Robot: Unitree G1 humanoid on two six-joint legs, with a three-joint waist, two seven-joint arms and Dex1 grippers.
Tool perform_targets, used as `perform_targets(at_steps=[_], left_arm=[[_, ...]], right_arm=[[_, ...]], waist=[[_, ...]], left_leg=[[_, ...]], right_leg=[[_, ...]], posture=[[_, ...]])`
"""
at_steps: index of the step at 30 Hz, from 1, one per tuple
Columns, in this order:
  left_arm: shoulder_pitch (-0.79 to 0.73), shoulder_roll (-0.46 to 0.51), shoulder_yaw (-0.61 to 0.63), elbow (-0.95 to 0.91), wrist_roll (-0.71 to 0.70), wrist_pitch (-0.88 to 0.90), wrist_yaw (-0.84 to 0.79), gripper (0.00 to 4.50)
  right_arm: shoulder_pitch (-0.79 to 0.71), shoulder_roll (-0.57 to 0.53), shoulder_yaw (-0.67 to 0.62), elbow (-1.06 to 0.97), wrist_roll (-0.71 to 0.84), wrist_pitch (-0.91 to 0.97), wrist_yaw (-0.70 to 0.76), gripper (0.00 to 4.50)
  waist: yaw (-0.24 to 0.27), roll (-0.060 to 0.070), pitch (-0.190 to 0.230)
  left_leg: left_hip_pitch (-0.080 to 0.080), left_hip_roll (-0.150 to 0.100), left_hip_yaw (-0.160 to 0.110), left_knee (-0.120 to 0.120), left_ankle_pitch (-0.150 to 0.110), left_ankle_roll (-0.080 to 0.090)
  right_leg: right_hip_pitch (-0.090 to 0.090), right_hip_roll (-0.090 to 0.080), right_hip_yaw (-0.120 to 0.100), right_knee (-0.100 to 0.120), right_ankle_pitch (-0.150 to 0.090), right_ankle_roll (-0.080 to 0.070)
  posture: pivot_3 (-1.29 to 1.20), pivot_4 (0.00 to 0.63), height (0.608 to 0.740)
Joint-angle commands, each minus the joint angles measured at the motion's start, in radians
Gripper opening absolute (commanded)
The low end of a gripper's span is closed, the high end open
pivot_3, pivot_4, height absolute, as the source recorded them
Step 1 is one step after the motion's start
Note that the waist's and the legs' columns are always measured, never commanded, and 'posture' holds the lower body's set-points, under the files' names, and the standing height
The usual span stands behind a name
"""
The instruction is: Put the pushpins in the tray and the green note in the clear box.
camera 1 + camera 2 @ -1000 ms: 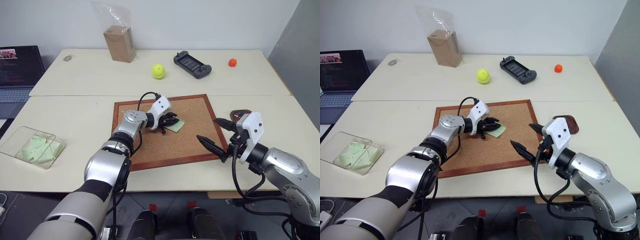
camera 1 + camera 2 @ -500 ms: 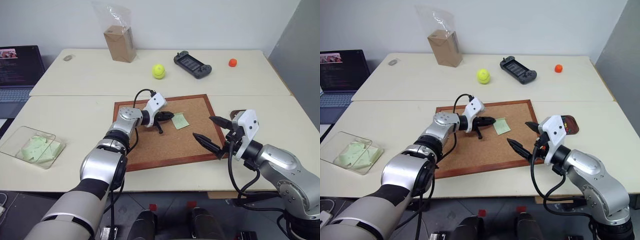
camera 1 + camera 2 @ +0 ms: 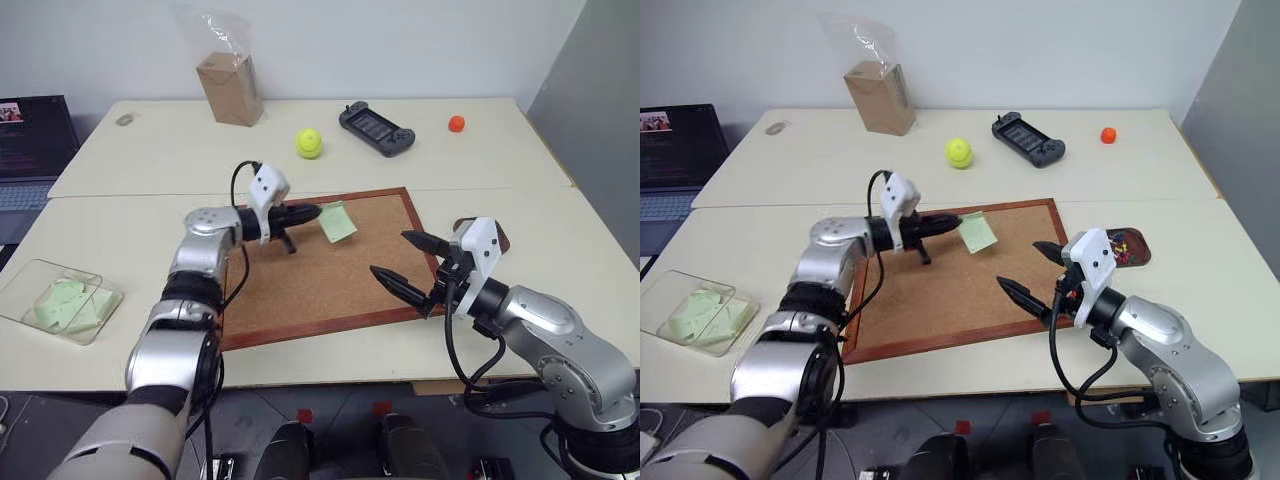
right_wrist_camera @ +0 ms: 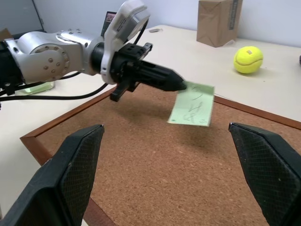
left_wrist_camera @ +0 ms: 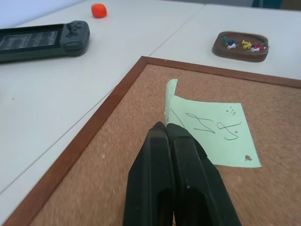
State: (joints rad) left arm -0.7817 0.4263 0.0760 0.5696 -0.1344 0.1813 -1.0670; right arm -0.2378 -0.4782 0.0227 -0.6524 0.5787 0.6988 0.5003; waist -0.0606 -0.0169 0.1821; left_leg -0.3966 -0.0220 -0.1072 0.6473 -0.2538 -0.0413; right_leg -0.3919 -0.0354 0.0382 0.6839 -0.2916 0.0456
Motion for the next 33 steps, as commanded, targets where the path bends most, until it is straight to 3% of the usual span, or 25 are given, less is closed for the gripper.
perform_targets(at_steps=[1, 3, 7, 14, 22, 33], left_arm=[[0.119, 0.105, 0.157, -0.452, -0.106, 0.287, 0.151, 0.01], [0.168, 0.134, 0.206, -0.564, -0.129, 0.377, 0.218, 0.01], [0.345, 0.204, 0.428, -0.765, -0.097, 0.522, 0.407, 0.01], [0.564, 0.183, 0.672, -0.926, -0.096, 0.610, 0.612, 0.01], [0.623, 0.130, 0.781, -0.828, -0.094, 0.553, 0.784, 0.01], [0.648, 0.098, 0.801, -0.705, -0.140, 0.484, 0.880, 0.01]], right_arm=[[-0.082, 0.024, 0.029, 0.006, 0.027, -0.035, 0.048, 4.50], [-0.104, 0.034, 0.042, 0.025, 0.026, -0.043, 0.065, 4.50], [-0.183, 0.073, 0.100, 0.116, 0.015, -0.090, 0.146, 4.50], [-0.274, 0.127, 0.141, 0.227, 0.032, -0.155, 0.278, 4.50], [-0.298, 0.131, 0.200, 0.247, 0.007, -0.199, 0.383, 4.50], [-0.280, 0.123, 0.175, 0.223, 0.005, -0.167, 0.337, 4.50]], waist=[[-0.003, -0.001, 0.001], [0.003, -0.001, 0.000], [-0.001, 0.000, 0.000], [0.017, -0.002, 0.000], [0.032, -0.006, -0.003], [0.031, -0.008, -0.004]], left_leg=[[0.000, 0.000, 0.000, 0.000, 0.000, 0.000], [0.000, 0.001, -0.001, 0.000, 0.000, 0.000], [0.005, 0.000, 0.001, -0.001, 0.000, 0.000], [0.006, 0.001, 0.000, -0.001, 0.000, 0.000], [0.006, 0.000, 0.000, -0.001, 0.000, 0.000], [0.006, 0.001, 0.000, -0.002, 0.000, 0.000]], right_leg=[[0.000, 0.000, 0.000, 0.000, 0.000, 0.000], [-0.001, 0.000, 0.000, 0.000, 0.000, 0.000], [0.003, 0.000, 0.001, -0.001, 0.000, 0.000], [0.003, -0.001, 0.000, -0.001, 0.000, 0.000], [0.004, -0.003, 0.000, -0.002, 0.000, 0.000], [0.003, -0.004, 0.000, -0.002, 0.001, -0.001]], posture=[[0.00, 0.150, 0.740], [0.00, 0.150, 0.740], [0.00, 0.150, 0.740], [0.00, 0.150, 0.740], [0.00, 0.150, 0.740], [0.00, 0.150, 0.740]])
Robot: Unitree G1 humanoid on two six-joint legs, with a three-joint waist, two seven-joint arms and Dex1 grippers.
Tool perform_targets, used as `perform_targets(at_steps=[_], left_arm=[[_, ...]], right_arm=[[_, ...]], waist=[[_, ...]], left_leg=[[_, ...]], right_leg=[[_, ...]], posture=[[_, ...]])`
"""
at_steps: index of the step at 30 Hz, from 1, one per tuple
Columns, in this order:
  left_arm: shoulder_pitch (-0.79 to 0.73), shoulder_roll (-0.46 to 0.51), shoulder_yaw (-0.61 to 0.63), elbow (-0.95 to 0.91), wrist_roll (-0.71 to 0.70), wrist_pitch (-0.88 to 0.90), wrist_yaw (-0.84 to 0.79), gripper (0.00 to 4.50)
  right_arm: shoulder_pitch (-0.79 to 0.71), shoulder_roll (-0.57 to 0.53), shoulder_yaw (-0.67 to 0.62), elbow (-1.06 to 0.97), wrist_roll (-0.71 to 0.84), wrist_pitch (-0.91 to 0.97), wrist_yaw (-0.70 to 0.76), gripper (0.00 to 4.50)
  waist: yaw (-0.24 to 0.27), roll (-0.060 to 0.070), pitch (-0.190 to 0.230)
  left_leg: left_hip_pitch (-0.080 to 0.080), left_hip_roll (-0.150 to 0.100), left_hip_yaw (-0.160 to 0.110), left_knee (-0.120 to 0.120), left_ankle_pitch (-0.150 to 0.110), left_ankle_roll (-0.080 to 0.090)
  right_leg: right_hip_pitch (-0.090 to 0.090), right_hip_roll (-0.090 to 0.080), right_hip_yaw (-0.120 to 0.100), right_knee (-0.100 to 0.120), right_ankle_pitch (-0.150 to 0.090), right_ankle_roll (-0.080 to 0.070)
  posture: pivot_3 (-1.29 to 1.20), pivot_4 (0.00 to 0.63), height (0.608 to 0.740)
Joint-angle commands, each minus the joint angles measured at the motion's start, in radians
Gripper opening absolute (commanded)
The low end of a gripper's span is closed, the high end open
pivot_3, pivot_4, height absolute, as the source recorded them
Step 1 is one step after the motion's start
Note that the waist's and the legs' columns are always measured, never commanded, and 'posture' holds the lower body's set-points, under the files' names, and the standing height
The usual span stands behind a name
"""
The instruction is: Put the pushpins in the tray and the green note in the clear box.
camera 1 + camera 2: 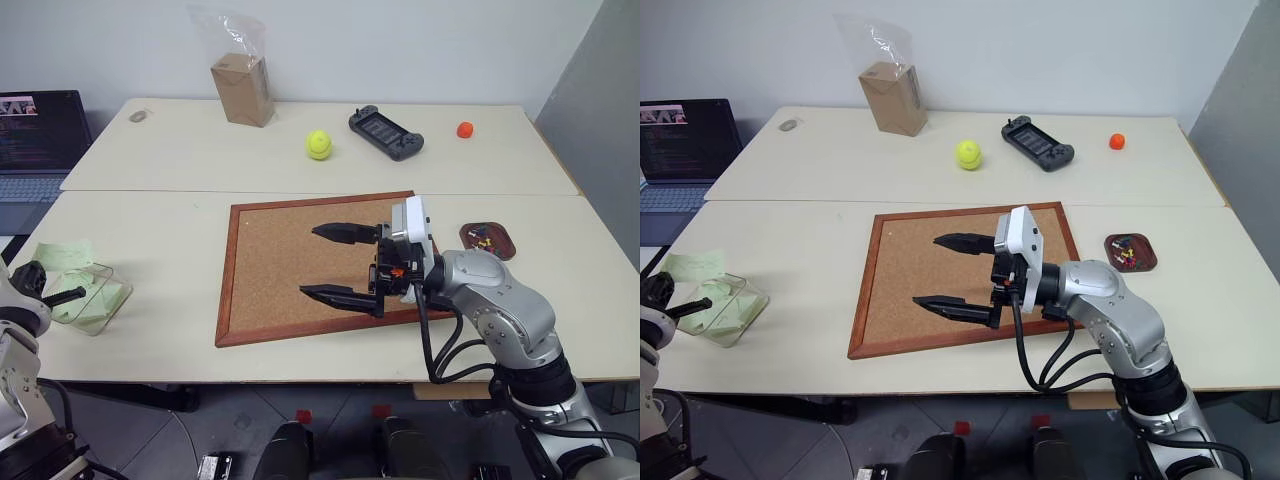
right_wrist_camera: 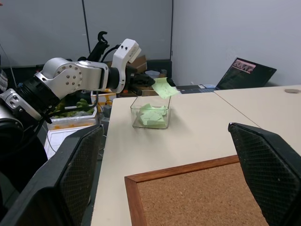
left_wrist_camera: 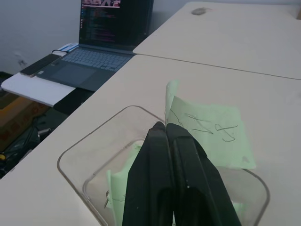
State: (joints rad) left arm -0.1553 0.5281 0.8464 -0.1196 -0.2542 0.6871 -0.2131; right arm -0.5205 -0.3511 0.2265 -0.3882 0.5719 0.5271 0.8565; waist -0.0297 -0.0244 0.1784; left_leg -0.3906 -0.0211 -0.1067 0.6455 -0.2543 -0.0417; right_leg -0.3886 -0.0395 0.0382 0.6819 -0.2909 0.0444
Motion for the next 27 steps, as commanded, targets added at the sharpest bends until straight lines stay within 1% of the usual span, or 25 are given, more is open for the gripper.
perform_targets(at_steps=[1, 3, 6, 9, 14, 17, 22, 27], left_arm=[[0.033, -0.010, 0.029, -0.025, -0.026, -0.022, 0.028, 0.01], [0.044, -0.023, 0.033, -0.040, -0.043, -0.012, 0.044, 0.01], [0.050, -0.041, 0.041, -0.048, -0.060, -0.004, 0.080, 0.48], [0.061, -0.047, 0.037, -0.055, -0.075, -0.006, 0.096, 1.21], [0.082, -0.048, 0.029, -0.070, -0.091, -0.011, 0.106, 2.11], [0.087, -0.043, 0.027, -0.066, -0.099, -0.013, 0.111, 2.84], [0.074, -0.039, 0.030, -0.051, -0.116, 0.001, 0.135, 3.77], [0.054, -0.034, 0.040, -0.024, -0.132, 0.032, 0.163, 3.77]], right_arm=[[0.004, -0.007, -0.031, -0.044, 0.013, 0.008, -0.023, 4.50], [0.004, -0.010, -0.036, -0.044, 0.016, 0.015, -0.029, 4.50], [-0.001, -0.013, -0.034, -0.035, 0.011, 0.011, -0.030, 4.50], [-0.006, -0.011, -0.034, -0.031, 0.015, 0.013, -0.033, 4.50], [-0.008, -0.010, -0.034, -0.026, 0.016, 0.011, -0.030, 4.50], [-0.010, -0.007, -0.033, -0.023, 0.015, 0.011, -0.030, 4.50], [-0.010, -0.005, -0.032, -0.020, 0.012, 0.006, -0.029, 4.50], [-0.010, -0.002, -0.032, -0.015, 0.008, 0.000, -0.029, 4.50]], waist=[[0.000, 0.000, 0.000], [0.000, 0.000, 0.000], [0.000, -0.001, 0.000], [0.000, -0.001, 0.000], [-0.001, -0.001, -0.001], [-0.001, -0.001, 0.000], [-0.001, -0.001, -0.001], [-0.001, -0.001, -0.001]], left_leg=[[0.000, 0.000, 0.000, 0.000, 0.000, 0.000], [0.000, 0.000, 0.000, 0.000, 0.000, 0.000], [0.000, 0.001, 0.000, 0.000, 0.000, 0.000], [0.000, 0.000, 0.000, 0.000, 0.000, 0.000], [0.000, 0.001, 0.000, 0.000, 0.000, 0.000], [0.000, 0.000, 0.000, 0.000, 0.000, 0.000], [0.000, 0.001, 0.000, 0.000, 0.000, 0.000], [0.000, 0.000, 0.000, 0.000, 0.000, 0.000]], right_leg=[[0.000, 0.000, 0.000, 0.000, 0.000, 0.000], [0.000, 0.000, 0.000, 0.000, 0.000, 0.000], [0.000, 0.000, 0.000, 0.000, 0.000, 0.000], [0.000, 0.000, 0.000, 0.000, 0.000, 0.000], [0.000, 0.000, 0.000, 0.000, 0.000, 0.000], [0.000, 0.000, 0.000, 0.000, 0.000, 0.000], [0.000, 0.000, 0.000, 0.000, 0.000, 0.000], [0.000, 0.000, 0.000, 0.000, 0.000, 0.000]], posture=[[0.00, 0.150, 0.740], [0.00, 0.150, 0.740], [0.00, 0.150, 0.740], [0.00, 0.150, 0.740], [0.00, 0.150, 0.740], [0.00, 0.150, 0.740], [0.00, 0.150, 0.740], [0.00, 0.150, 0.740]])
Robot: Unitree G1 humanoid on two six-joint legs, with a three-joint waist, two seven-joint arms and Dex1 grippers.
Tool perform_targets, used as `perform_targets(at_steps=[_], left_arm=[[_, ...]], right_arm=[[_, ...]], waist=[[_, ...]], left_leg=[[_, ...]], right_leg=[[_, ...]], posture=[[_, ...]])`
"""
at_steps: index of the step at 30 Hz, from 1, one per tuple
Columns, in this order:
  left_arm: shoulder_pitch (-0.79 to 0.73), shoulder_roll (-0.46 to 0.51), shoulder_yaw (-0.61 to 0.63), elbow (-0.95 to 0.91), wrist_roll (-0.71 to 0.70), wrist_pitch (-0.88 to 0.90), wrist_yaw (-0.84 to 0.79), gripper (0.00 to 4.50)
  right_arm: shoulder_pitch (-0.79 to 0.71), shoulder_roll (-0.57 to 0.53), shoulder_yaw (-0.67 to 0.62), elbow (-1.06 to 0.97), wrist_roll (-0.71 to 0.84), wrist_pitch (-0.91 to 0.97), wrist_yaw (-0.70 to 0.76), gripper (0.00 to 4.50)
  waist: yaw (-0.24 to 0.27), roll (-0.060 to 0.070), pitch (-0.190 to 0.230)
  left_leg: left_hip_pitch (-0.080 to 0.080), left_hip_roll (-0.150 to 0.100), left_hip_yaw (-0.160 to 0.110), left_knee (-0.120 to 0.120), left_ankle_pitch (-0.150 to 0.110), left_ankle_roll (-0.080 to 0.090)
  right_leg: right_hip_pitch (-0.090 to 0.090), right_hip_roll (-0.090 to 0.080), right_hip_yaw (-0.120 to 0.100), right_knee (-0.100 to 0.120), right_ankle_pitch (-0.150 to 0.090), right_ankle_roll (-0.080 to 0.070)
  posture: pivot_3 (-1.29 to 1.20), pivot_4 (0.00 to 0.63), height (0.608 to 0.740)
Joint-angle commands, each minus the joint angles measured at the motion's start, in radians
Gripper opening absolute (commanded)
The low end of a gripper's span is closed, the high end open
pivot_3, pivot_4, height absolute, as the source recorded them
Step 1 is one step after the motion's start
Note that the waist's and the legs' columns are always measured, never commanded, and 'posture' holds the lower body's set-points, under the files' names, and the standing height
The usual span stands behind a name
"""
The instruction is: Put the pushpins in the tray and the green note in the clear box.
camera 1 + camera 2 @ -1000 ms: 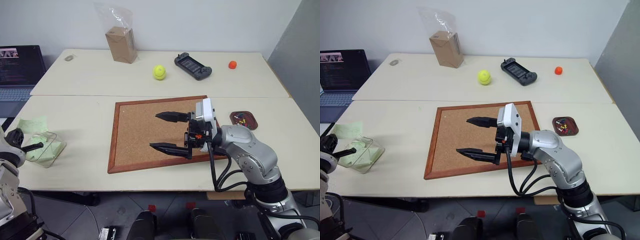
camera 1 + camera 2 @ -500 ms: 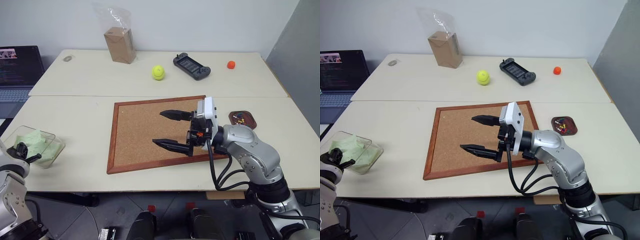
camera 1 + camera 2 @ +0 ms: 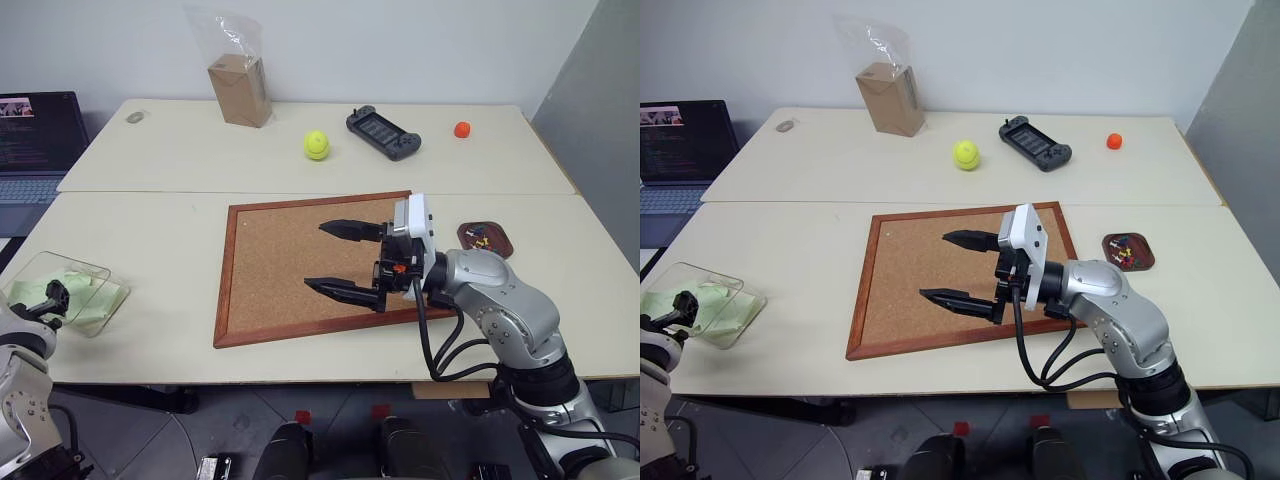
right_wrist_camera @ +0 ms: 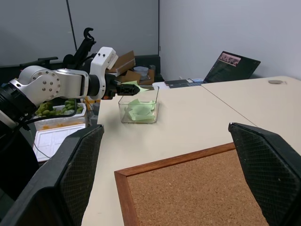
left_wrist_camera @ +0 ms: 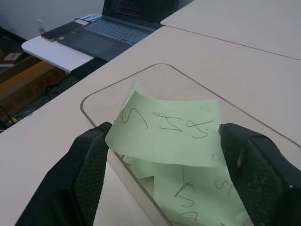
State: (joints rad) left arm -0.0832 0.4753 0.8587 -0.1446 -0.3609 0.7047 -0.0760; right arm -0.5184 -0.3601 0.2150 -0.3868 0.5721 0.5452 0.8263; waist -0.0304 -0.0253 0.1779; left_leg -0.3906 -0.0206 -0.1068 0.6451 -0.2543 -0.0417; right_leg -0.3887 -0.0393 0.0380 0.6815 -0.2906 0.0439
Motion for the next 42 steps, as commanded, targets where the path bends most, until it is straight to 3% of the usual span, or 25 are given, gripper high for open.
perform_targets(at_steps=[1, 16, 28, 32, 35, 38, 42], left_arm=[[-0.023, 0.019, 0.035, 0.005, -0.031, 0.022, 0.033, 3.77], [-0.080, 0.034, 0.081, 0.043, -0.127, 0.112, 0.110, 3.77], [-0.082, 0.072, 0.018, -0.066, -0.159, -0.039, -0.017, 3.77], [-0.077, 0.091, -0.056, -0.107, -0.156, -0.062, -0.072, 3.77], [-0.050, 0.113, -0.186, -0.180, -0.144, -0.077, -0.164, 3.77], [-0.022, 0.123, -0.348, -0.279, -0.151, -0.066, -0.246, 3.77], [-0.010, 0.055, -0.454, -0.319, -0.135, -0.068, -0.219, 3.77]], right_arm=[[-0.012, 0.008, -0.020, -0.016, 0.007, -0.019, 0.001, 4.50], [-0.010, 0.018, -0.012, -0.016, -0.007, -0.031, -0.003, 4.50], [0.001, 0.015, -0.017, -0.023, -0.013, -0.033, -0.005, 4.50], [0.007, 0.012, -0.024, -0.027, -0.012, -0.029, -0.015, 4.50], [0.020, 0.009, -0.036, -0.042, -0.018, -0.018, -0.049, 4.50], [0.045, 0.013, -0.051, -0.050, -0.132, -0.012, -0.210, 4.50], [0.111, 0.046, -0.057, -0.087, -0.270, 0.002, -0.416, 4.50]], waist=[[0.000, 0.000, 0.000], [0.000, 0.000, 0.000], [0.000, -0.001, 0.000], [0.000, -0.001, 0.000], [0.000, -0.001, 0.000], [0.001, -0.001, 0.001], [0.001, -0.001, 0.001]], left_leg=[[0.000, 0.000, 0.000, 0.000, 0.000, 0.000], [0.000, 0.000, 0.000, 0.000, 0.000, 0.000], [0.000, 0.000, 0.000, 0.000, 0.000, 0.000], [0.000, 0.000, 0.000, 0.000, 0.000, 0.000], [0.000, 0.000, 0.000, -0.001, 0.000, 0.000], [-0.001, 0.000, 0.000, -0.001, 0.000, 0.000], [-0.001, -0.001, 0.001, -0.001, 0.000, -0.001]], right_leg=[[0.000, 0.000, 0.000, 0.000, 0.000, 0.000], [0.000, 0.000, 0.000, 0.000, 0.000, 0.000], [0.000, 0.000, 0.000, -0.001, 0.000, 0.000], [0.000, 0.000, 0.000, -0.001, 0.000, 0.000], [0.000, 0.000, 0.000, -0.001, 0.000, 0.000], [0.000, 0.000, 0.001, -0.001, 0.000, 0.000], [0.000, 0.000, 0.001, -0.001, 0.000, 0.000]], posture=[[0.00, 0.150, 0.740], [0.00, 0.150, 0.740], [0.00, 0.150, 0.740], [0.00, 0.150, 0.740], [0.00, 0.150, 0.740], [0.00, 0.150, 0.740], [0.00, 0.150, 0.740]])
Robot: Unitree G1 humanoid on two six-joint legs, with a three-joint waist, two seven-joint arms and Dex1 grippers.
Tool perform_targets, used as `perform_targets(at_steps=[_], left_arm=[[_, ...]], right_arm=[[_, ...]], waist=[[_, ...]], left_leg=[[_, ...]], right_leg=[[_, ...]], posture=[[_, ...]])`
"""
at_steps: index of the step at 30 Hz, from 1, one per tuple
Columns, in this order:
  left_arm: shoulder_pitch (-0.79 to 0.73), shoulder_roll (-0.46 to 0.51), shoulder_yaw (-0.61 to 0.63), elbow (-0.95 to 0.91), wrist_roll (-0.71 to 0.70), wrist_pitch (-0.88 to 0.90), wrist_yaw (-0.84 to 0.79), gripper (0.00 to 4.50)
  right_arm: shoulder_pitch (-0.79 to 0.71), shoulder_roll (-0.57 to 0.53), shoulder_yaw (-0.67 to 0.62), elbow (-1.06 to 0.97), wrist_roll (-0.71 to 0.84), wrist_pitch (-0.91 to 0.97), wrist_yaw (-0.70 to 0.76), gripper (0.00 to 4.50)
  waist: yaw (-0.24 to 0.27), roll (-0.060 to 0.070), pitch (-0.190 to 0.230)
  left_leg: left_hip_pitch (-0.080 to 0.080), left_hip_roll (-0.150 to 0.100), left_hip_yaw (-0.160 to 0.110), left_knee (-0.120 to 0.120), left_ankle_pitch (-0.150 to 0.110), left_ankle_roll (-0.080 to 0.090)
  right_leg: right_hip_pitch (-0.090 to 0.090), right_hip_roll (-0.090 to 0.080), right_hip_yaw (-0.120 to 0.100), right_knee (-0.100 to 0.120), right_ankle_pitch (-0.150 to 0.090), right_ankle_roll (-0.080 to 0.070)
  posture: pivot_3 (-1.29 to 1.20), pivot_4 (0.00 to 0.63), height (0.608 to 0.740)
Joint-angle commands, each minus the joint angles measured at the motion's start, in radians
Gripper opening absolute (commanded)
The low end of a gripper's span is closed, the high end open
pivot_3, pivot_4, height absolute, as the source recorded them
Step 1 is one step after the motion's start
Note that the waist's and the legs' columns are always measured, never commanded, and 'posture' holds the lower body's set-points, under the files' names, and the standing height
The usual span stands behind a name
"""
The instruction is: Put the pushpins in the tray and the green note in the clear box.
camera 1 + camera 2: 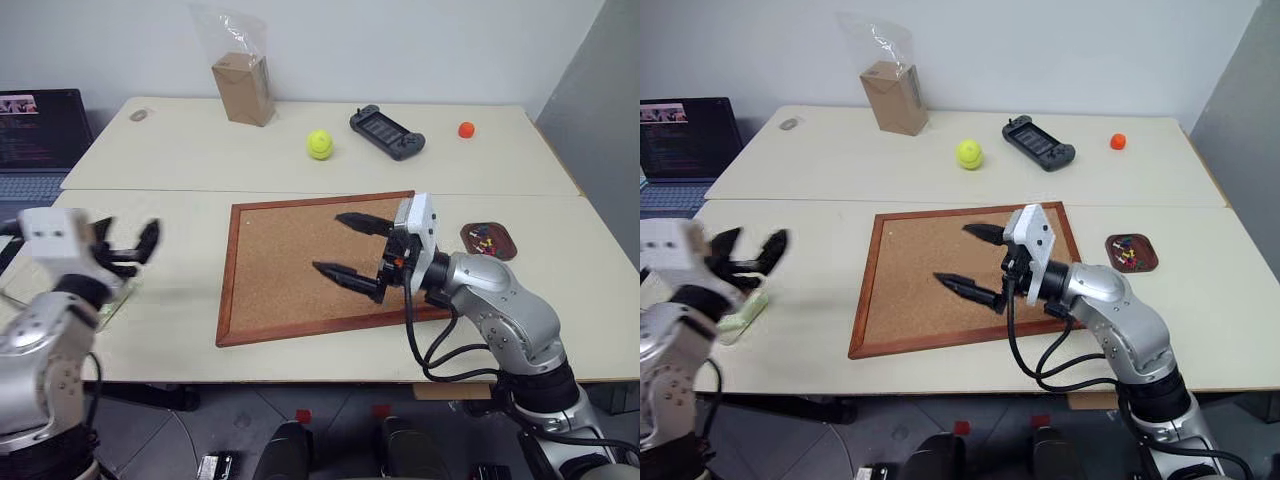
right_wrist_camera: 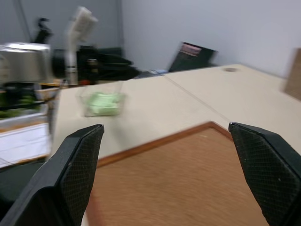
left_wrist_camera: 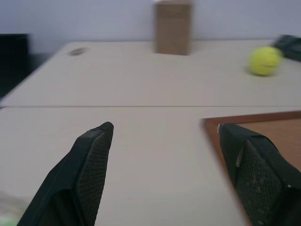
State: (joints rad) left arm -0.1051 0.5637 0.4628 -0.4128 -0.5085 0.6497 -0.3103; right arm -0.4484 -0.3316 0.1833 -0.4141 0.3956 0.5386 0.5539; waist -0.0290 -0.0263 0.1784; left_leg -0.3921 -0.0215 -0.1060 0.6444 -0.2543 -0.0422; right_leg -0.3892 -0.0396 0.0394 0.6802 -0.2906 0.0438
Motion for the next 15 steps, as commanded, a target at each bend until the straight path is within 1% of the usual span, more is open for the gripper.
perform_targets(at_steps=[1, 4, 8, 15], left_arm=[[0.017, -0.053, -0.088, -0.060, 0.029, -0.021, 0.029, 3.77], [0.031, -0.107, -0.157, -0.083, 0.078, -0.040, 0.076, 3.77], [0.057, -0.164, -0.215, -0.102, 0.127, -0.031, 0.134, 3.77], [0.126, -0.265, -0.246, -0.101, 0.184, -0.050, 0.209, 3.77]], right_arm=[[0.069, 0.029, -0.029, -0.073, -0.124, 0.016, -0.193, 4.50], [0.142, 0.062, -0.032, -0.103, -0.190, 0.031, -0.300, 4.50], [0.207, 0.097, -0.021, -0.106, -0.246, 0.007, -0.364, 4.50], [0.309, 0.174, -0.049, -0.130, -0.310, 0.020, -0.481, 4.50]], waist=[[-0.001, 0.000, 0.000], [-0.003, 0.000, 0.000], [-0.004, 0.000, 0.000], [-0.002, 0.000, 0.000]], left_leg=[[0.000, 0.000, 0.000, 0.000, 0.000, 0.000], [0.000, 0.001, 0.000, -0.001, 0.000, 0.000], [0.000, 0.001, 0.001, -0.001, 0.000, 0.000], [0.000, 0.000, 0.001, -0.001, 0.000, 0.000]], right_leg=[[0.000, 0.000, 0.000, 0.000, 0.000, 0.000], [-0.001, 0.001, 0.000, 0.000, 0.000, 0.000], [-0.001, 0.001, 0.001, 0.000, 0.000, 0.000], [0.000, 0.002, 0.000, 0.000, 0.000, 0.000]], posture=[[0.00, 0.150, 0.740], [0.00, 0.150, 0.740], [0.00, 0.150, 0.740], [0.00, 0.150, 0.740]])
